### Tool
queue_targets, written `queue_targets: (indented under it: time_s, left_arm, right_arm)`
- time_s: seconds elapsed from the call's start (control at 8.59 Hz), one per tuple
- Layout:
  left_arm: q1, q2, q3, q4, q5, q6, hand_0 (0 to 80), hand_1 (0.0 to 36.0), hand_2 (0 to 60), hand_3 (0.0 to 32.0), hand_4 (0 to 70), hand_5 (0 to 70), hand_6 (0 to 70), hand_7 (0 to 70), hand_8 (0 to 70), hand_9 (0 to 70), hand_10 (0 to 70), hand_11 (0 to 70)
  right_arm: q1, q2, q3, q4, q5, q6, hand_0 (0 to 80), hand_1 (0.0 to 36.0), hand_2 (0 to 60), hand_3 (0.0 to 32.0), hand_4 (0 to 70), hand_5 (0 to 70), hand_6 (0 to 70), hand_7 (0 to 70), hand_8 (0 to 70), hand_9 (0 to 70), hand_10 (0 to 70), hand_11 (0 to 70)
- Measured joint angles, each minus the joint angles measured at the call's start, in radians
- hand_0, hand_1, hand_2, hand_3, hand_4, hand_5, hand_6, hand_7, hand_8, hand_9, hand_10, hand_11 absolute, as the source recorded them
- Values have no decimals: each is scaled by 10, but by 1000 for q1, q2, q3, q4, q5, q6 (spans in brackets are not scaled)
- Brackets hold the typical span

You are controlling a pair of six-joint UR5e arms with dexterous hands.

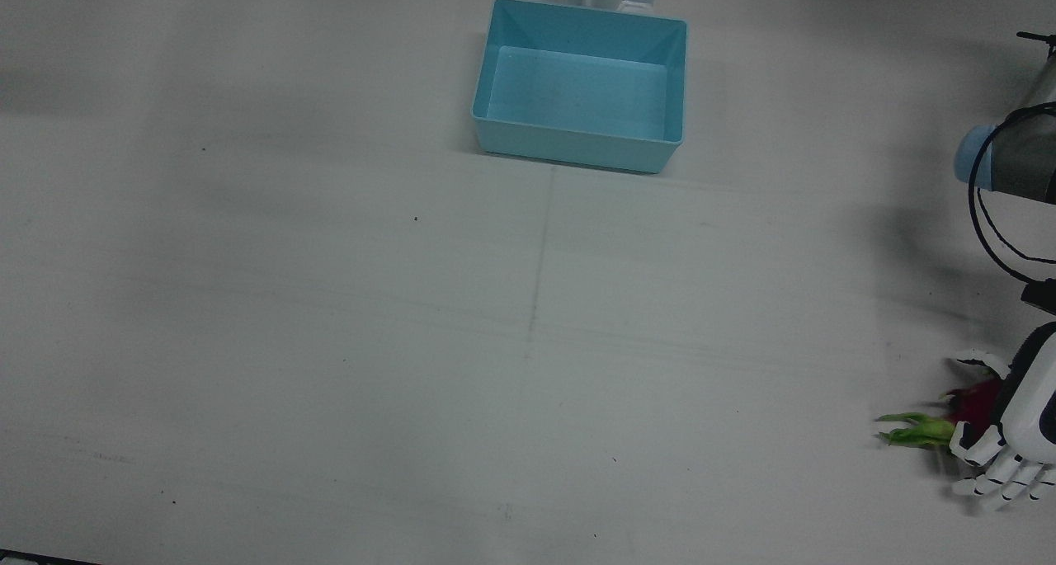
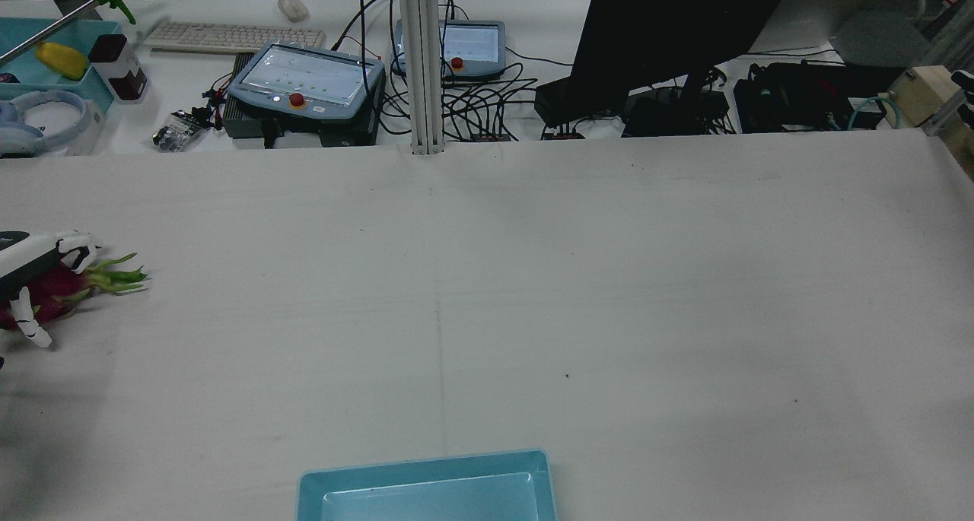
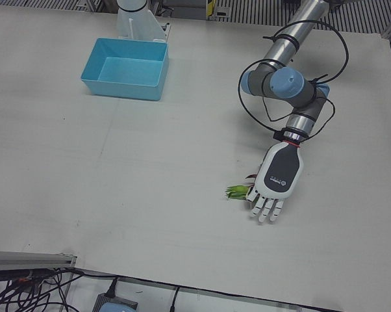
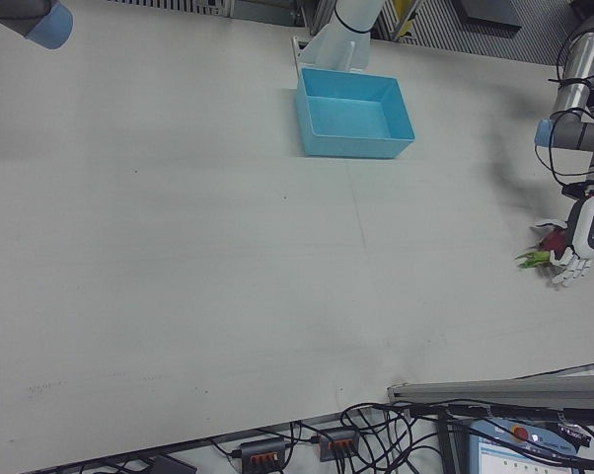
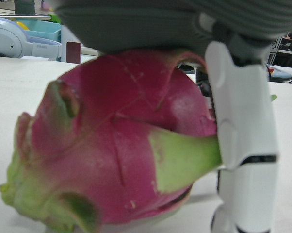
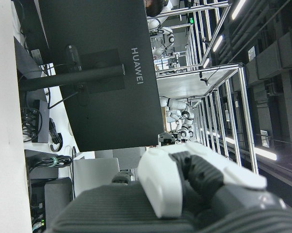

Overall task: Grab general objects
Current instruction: 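Close the left hand fingers around the dragon fruit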

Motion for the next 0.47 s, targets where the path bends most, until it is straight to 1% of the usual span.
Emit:
queue_targets:
  time_s: [0.12, 0.23, 0.35, 0.47]
  left_arm:
    - [-1, 2, -2, 11, -12, 0, 565, 360, 600, 194, 0, 700, 137, 509, 266, 250, 230, 364]
    - [-2, 3, -6, 23, -30, -1, 645, 360, 600, 214, 0, 700, 175, 597, 323, 334, 270, 423]
    - [-3, 4, -9, 31, -44, -1, 764, 360, 600, 168, 0, 700, 232, 697, 385, 419, 307, 473]
    - [-4, 5, -10, 35, -58, -1, 800, 360, 600, 64, 0, 700, 320, 700, 460, 522, 377, 563]
  right_arm:
    - [0, 0, 0, 0, 0, 0, 0, 0, 0, 0, 0, 0, 0, 0, 0, 0, 0, 0]
    - [0, 0, 0, 0, 0, 0, 0, 0, 0, 0, 0, 0, 0, 0, 0, 0, 0, 0]
    - [0, 0, 0, -1, 0, 0, 0, 0, 0, 0, 0, 0, 0, 0, 0, 0, 0, 0]
    - [0, 0, 0, -1, 0, 0, 0, 0, 0, 0, 0, 0, 0, 0, 0, 0, 0, 0]
